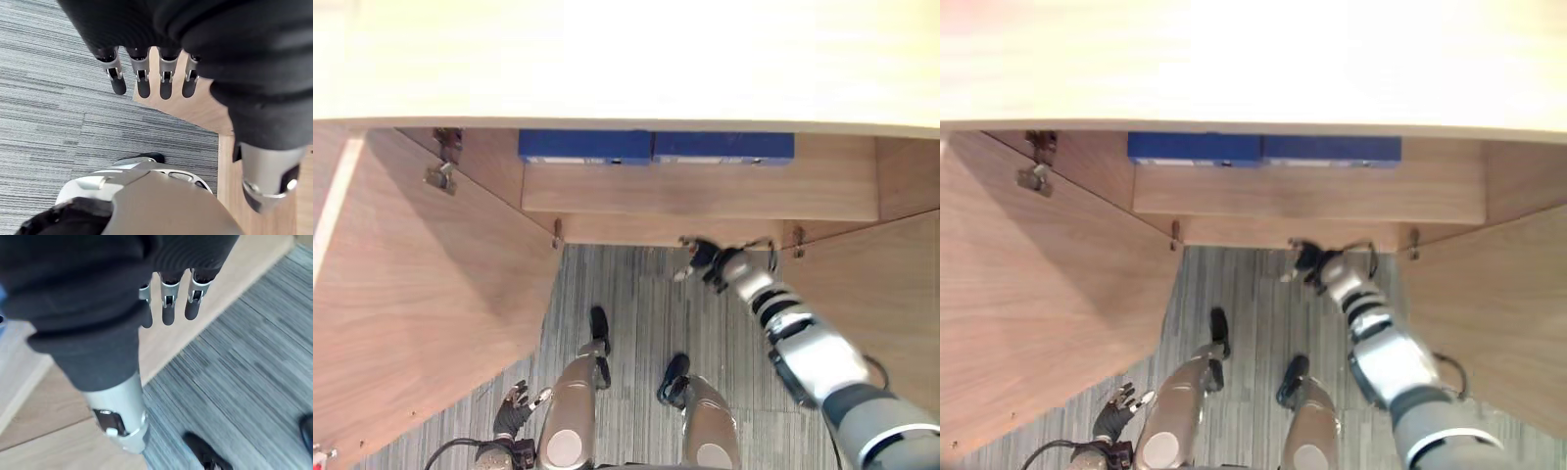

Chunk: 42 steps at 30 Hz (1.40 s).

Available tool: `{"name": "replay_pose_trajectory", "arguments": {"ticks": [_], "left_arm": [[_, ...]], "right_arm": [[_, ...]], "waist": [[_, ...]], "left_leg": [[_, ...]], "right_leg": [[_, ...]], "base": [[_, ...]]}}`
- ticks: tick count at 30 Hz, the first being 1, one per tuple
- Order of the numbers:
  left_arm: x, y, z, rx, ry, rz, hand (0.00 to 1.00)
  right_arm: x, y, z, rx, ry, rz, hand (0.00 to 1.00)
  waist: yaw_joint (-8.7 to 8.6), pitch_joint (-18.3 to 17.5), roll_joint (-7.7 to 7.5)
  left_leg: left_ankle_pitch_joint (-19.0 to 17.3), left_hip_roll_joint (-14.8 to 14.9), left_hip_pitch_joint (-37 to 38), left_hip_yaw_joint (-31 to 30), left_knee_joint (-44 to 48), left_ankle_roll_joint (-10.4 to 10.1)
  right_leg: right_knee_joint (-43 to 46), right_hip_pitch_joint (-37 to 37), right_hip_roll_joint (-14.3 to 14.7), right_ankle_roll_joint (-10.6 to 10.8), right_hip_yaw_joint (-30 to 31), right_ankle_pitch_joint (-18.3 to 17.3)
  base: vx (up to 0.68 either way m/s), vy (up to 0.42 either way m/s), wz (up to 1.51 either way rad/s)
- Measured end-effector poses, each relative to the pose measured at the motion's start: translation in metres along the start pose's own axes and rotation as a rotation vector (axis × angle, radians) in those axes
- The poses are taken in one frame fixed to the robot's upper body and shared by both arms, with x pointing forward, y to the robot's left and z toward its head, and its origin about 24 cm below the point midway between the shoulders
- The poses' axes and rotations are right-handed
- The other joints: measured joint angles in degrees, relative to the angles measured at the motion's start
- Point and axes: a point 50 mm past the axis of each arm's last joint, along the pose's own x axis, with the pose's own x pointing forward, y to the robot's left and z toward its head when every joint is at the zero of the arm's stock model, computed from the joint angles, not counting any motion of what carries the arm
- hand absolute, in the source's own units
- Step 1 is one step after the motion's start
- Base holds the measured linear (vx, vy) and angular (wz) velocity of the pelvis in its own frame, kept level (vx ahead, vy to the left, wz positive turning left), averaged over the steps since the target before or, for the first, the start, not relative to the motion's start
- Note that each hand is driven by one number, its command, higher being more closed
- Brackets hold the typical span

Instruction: Walk over to the cabinet, pick up the folder, carry it to the office cabinet, place the folder inside the office cabinet, then close the office cabinet door

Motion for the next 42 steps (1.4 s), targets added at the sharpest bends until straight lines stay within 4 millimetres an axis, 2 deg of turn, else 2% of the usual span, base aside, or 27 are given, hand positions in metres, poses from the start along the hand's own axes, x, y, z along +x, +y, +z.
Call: {"name": "replay_pose_trajectory", "arguments": {"ticks": [1,2,3,5,6,7,8,10,11,15,17,18,21,23,25,26,27,28,29,31,32,33,35,36,38,41,42], "left_arm": [[0.000,0.001,-0.002,-0.001,0.008,0.006,0.00],[0.000,0.002,-0.008,-0.010,0.041,0.020,0.00],[-0.001,0.003,-0.012,-0.011,0.057,0.028,0.00],[-0.002,0.002,-0.018,-0.026,0.079,0.036,0.00],[-0.003,-0.001,-0.023,-0.044,0.103,0.042,0.00],[-0.004,-0.004,-0.027,-0.057,0.119,0.044,0.00],[-0.003,-0.003,-0.027,-0.045,0.120,0.047,0.00],[-0.003,0.000,-0.031,0.002,0.142,0.058,0.00],[-0.004,0.002,-0.035,0.057,0.163,0.060,0.00],[-0.006,0.003,-0.045,0.161,0.204,0.067,0.00],[-0.002,0.000,-0.043,0.169,0.205,0.064,0.00],[-0.001,0.001,-0.044,0.171,0.215,0.073,0.00],[-0.003,0.006,-0.057,0.137,0.286,0.119,0.00],[-0.005,0.008,-0.063,0.116,0.316,0.139,0.00],[-0.006,0.008,-0.064,0.102,0.320,0.153,0.00],[-0.006,0.008,-0.063,0.100,0.314,0.160,0.00],[-0.006,0.008,-0.063,0.100,0.313,0.163,0.00],[-0.006,0.007,-0.063,0.105,0.310,0.172,0.00],[-0.006,0.007,-0.063,0.106,0.310,0.179,0.00],[-0.006,0.009,-0.062,0.110,0.308,0.193,0.00],[-0.006,0.009,-0.063,0.120,0.311,0.191,0.00],[-0.006,0.007,-0.063,0.131,0.314,0.183,0.00],[-0.004,0.002,-0.062,0.141,0.311,0.167,0.00],[-0.004,0.003,-0.062,0.143,0.310,0.168,0.00],[-0.005,0.004,-0.063,0.155,0.317,0.165,0.00],[-0.006,0.007,-0.066,0.158,0.338,0.180,0.00],[-0.007,0.008,-0.068,0.149,0.348,0.186,0.00]], "right_arm": [[0.002,0.013,-0.003,0.027,0.004,0.029,0.00],[0.004,0.045,-0.014,0.104,0.022,0.097,0.00],[0.005,0.062,-0.021,0.169,0.038,0.127,0.00],[0.003,0.082,-0.035,0.272,0.069,0.143,0.00],[-0.001,0.097,-0.051,0.342,0.108,0.150,0.00],[-0.007,0.110,-0.071,0.405,0.155,0.144,0.00],[-0.011,0.117,-0.082,0.441,0.184,0.138,0.00],[-0.026,0.139,-0.117,0.552,0.278,0.115,0.00],[-0.041,0.154,-0.142,0.627,0.349,0.087,0.00],[-0.080,0.183,-0.195,0.828,0.502,-0.028,0.00],[-0.096,0.190,-0.212,0.938,0.562,-0.097,0.00],[-0.099,0.187,-0.216,1.000,0.564,-0.157,0.00],[-0.111,0.187,-0.231,1.176,0.605,-0.309,0.00],[-0.118,0.188,-0.238,1.249,0.631,-0.387,0.00],[-0.121,0.185,-0.240,1.247,0.637,-0.428,0.00],[-0.119,0.181,-0.239,1.239,0.627,-0.442,0.00],[-0.118,0.179,-0.238,1.235,0.621,-0.449,0.00],[-0.116,0.174,-0.237,1.226,0.614,-0.475,0.00],[-0.116,0.174,-0.237,1.223,0.618,-0.482,0.00],[-0.113,0.173,-0.233,1.208,0.616,-0.482,0.00],[-0.111,0.171,-0.233,1.194,0.612,-0.481,0.00],[-0.112,0.170,-0.234,1.177,0.620,-0.478,0.00],[-0.113,0.166,-0.239,1.127,0.646,-0.466,0.00],[-0.114,0.166,-0.240,1.126,0.654,-0.467,0.00],[-0.114,0.165,-0.242,1.124,0.659,-0.472,0.00],[-0.114,0.166,-0.241,1.127,0.660,-0.468,0.00],[-0.115,0.167,-0.242,1.129,0.670,-0.466,0.00]], "waist": [[0.09,-0.2,-0.03],[0.36,-1.9,0.01],[0.58,-2.6,-0.17],[1.69,-4.3,-0.29],[2.51,-6.3,0.23],[2.76,-7.9,0.60],[2.56,-8.5,0.23],[2.32,-11.5,-0.81],[1.94,-13.5,-1.26],[-0.35,-18.3,-1.13],[-1.05,-19.0,-0.78],[-1.69,-19.3,-0.78],[-2.88,-20.1,-1.11],[-3.29,-20.3,-1.28],[-3.42,-20.1,-1.19],[-3.35,-20.1,-0.37],[-3.28,-19.9,-0.28],[-3.57,-19.3,0.35],[-3.45,-19.0,0.41],[-2.84,-18.2,-0.08],[-3.30,-17.7,-0.54],[-3.39,-17.6,-0.09],[-3.18,-16.6,0.38],[-3.09,-16.5,0.31],[-2.64,-16.2,0.26],[-2.84,-15.8,-0.09],[-3.21,-15.7,-0.05]], "left_leg": [[-0.9,0.8,0.4,-0.1,1.3,-0.1],[-3.2,2.7,0.2,-1.4,5.1,-0.8],[-4.0,3.1,0.2,-3.9,7.2,-1.5],[-5.6,2.6,0.3,-11.8,9.9,-2.0],[-8.5,2.4,1.1,-17.4,10.6,-3.1],[-10.6,2.6,2.6,-19.6,10.3,-5.6],[-10.7,2.4,3.1,-19.4,10.4,-5.6],[-10.9,2.2,4.5,-18.2,9.4,-5.3],[-10.5,1.6,6.8,-16.6,7.1,-4.8],[-7.0,-0.9,15.0,-12.4,-3.1,-3.4],[-5.9,-1.1,17.6,-10.5,-6.1,-3.1],[-5.4,-1.1,19.0,-8.8,-7.6,-3.1],[-4.4,-1.1,23.6,-3.9,-11.7,-3.1],[-4.1,-1.1,26.0,-0.8,-13.9,-3.2],[-4.2,-0.7,27.2,2.5,-14.6,-3.3],[-4.6,0.4,27.2,5.3,-14.5,-2.8],[-4.7,0.9,27.2,6.9,-14.5,-2.7],[-4.1,1.7,27.8,10.0,-14.3,-2.9],[-4.1,2.3,28.6,12.3,-14.2,-3.0],[-4.7,2.5,30.3,15.8,-13.2,-3.7],[-5.2,2.7,30.5,15.7,-12.3,-3.6],[-6.3,2.6,30.3,13.7,-12.2,-2.7],[-7.6,1.3,30.5,9.1,-12.6,-2.8],[-7.5,1.4,30.7,9.4,-12.8,-2.9],[-7.4,1.3,32.3,11.6,-14.9,-3.1],[-7.4,1.8,33.8,13.3,-14.8,-3.6],[-7.3,2.3,34.3,14.0,-14.6,-4.6]], "right_leg": [[-0.6,0.8,0.7,-0.2,0.2,0.1],[-1.7,2.4,2.7,-0.6,0.7,0.3],[-2.4,3.0,3.6,-0.9,1.3,0.4],[-3.0,3.9,4.9,-1.3,3.2,0.7],[-3.3,4.3,6.1,-1.5,4.7,0.8],[-3.7,5.2,6.9,-1.3,5.5,1.0],[-4.3,5.9,6.8,-1.1,5.6,1.2],[-7.0,7.3,6.7,-0.3,6.4,2.5],[-9.8,9.2,6.1,0.4,7.3,3.8],[-15.9,13.5,3.9,2.3,9.9,6.9],[-18.8,15.1,3.9,2.5,11.2,8.8],[-20.0,15.3,4.2,2.5,12.8,10.0],[-22.1,16.1,4.6,2.5,17.2,11.8],[-23.0,16.0,4.9,2.5,20.1,13.0],[-23.3,15.0,5.3,1.9,20.3,14.6],[-23.1,13.2,5.5,0.4,16.2,15.8],[-22.7,12.5,5.0,-1.2,11.6,15.4],[-19.1,11.9,1.5,-5.5,-2.9,12.6],[-16.5,12.0,-1.3,-6.3,-10.9,12.2],[-12.8,12.4,-5.2,-7.4,-20.3,13.8],[-12.0,12.1,-5.0,-5.8,-20.3,14.8],[-12.3,11.9,-4.5,-5.4,-19.9,15.0],[-12.9,11.1,-3.7,-5.6,-18.9,14.8],[-12.8,10.9,-3.6,-5.2,-18.9,13.6],[-12.1,11.7,-4.7,-5.3,-23.9,12.8],[-14.0,12.1,-3.2,-3.6,-23.2,15.0],[-14.7,12.4,-2.4,-3.3,-22.6,15.5]], "base": [[0.04,-0.081,-0.41],[-0.01,-0.071,-0.42],[-0.03,-0.069,-0.46],[-0.03,-0.060,-0.59],[0.00,-0.002,-0.82],[0.02,0.060,-0.57],[0.04,0.094,-0.31],[0.07,0.091,-0.22],[0.10,0.118,-0.27],[0.10,0.103,-0.31],[0.03,0.058,-0.46],[-0.02,0.059,-0.64],[-0.03,0.054,-0.79],[-0.04,0.062,-0.86],[-0.08,0.027,-0.99],[-0.10,-0.043,-0.99],[-0.13,-0.067,-1.23],[-0.10,-0.032,-1.10],[-0.08,-0.016,-1.07],[-0.04,-0.015,-1.10],[-0.04,-0.043,-1.02],[-0.07,-0.051,-0.73],[-0.07,-0.032,-0.50],[-0.05,0.000,-0.39],[0.00,0.022,-0.70],[0.02,0.018,-0.62],[0.02,-0.003,-0.45]]}}
